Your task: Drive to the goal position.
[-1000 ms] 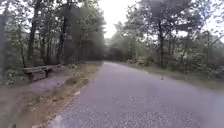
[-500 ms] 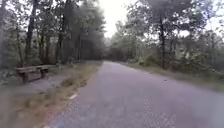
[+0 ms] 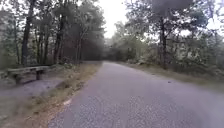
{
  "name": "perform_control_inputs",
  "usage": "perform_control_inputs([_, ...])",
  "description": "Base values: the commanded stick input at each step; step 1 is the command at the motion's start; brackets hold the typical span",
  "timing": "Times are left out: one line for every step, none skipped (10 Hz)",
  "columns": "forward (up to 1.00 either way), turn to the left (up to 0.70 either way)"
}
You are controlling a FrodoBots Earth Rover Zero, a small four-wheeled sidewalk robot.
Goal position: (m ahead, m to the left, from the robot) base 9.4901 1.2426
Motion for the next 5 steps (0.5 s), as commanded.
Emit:
perform_control_inputs([0.45,0.00])
perform_control_inputs([0.45,0.00])
perform_control_inputs([0.45,0.00])
perform_control_inputs([0.45,0.00])
perform_control_inputs([0.45,0.00])
